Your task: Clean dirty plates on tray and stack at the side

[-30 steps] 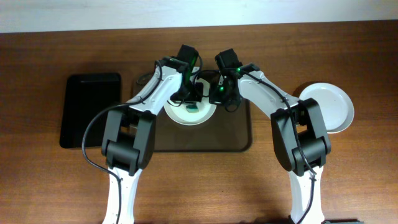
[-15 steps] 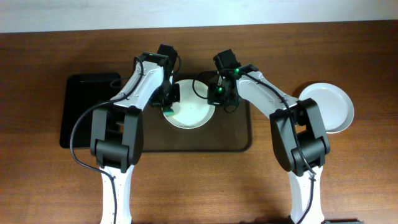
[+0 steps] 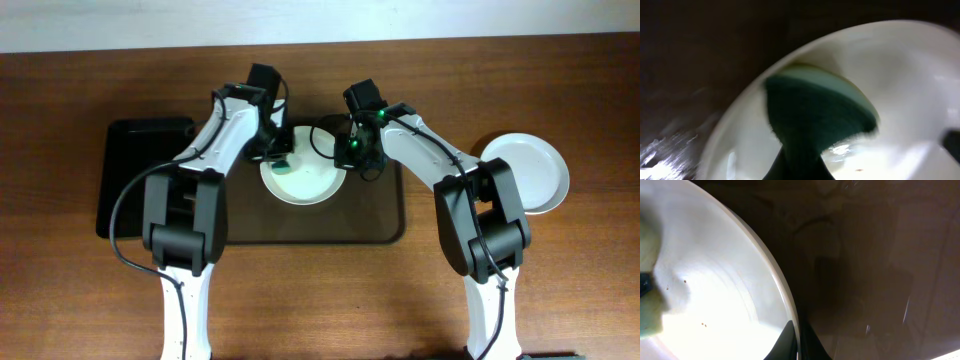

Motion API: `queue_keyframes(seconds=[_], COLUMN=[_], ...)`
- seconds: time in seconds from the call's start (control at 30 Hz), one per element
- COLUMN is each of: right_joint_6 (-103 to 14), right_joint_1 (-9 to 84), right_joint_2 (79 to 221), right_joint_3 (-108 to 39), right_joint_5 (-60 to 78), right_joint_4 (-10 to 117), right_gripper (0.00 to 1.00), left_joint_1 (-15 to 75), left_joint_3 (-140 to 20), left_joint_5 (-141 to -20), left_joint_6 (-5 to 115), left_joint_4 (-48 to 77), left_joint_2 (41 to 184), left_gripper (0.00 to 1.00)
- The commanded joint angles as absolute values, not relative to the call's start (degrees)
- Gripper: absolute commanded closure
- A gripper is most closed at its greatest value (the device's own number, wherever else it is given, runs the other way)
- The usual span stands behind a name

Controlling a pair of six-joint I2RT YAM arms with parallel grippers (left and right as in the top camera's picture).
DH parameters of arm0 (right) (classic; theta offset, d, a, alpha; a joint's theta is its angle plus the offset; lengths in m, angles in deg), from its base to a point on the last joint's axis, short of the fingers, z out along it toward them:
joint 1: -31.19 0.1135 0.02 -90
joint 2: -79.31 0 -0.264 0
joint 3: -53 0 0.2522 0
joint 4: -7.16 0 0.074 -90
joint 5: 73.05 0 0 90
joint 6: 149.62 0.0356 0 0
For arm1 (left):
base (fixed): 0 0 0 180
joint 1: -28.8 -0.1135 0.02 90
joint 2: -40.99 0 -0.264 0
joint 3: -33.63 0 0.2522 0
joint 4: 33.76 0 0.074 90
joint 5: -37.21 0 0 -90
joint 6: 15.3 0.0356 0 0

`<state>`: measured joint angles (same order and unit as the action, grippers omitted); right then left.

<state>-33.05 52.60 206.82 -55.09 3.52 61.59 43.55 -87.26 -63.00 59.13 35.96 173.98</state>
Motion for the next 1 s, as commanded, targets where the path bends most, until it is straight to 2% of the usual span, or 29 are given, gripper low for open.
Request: queue_keyframes(seconds=[0.0,0.17,0.33,0.47,0.6,0.83,0.97], right_joint_6=[-32.9,-32.9,-36.8,-36.7,-34.9,-26.9,-26.3], right_joint_1=[52.2,52.2,51.7,51.9,56.7,72.9,76.7], right_joint_2=[208.1,207.9,200.7,188.6,181.7,181.8,181.8], right_joint_3=[-54.5,-54.5,-56.8,-56.8,-56.8,-55.8,-55.8], right_joint_5=[6.2,5.9,7.3,21.4,44.6,83.2,91.2], right_joint_4=[62.0,62.2,69.9,77.7,83.6,85.6,85.4], right_gripper=[0.96,0.96,0.96,0.96,0.96,0.96,0.96], left_joint_1=[39.4,36.9,36.6,36.4,36.1,34.9,34.9], left_joint_3=[-94.1,-105.2,-106.7,-106.7,-106.6,-106.6,-106.6], left_joint_5=[-58.2,-60.0,-58.7,-55.7,-54.9,-54.9,-54.9], left_joint_6=[53.5,55.1,58.1,58.1,58.1,58.1,58.1], left_joint_4=[41.9,55.9,58.5,58.2,57.1,57.0,57.0], left_joint_2=[172.2,168.0,166.4,166.6,166.7,166.7,166.7], left_gripper=[0.99,0.99,0.99,0.99,0.99,0.99,0.99])
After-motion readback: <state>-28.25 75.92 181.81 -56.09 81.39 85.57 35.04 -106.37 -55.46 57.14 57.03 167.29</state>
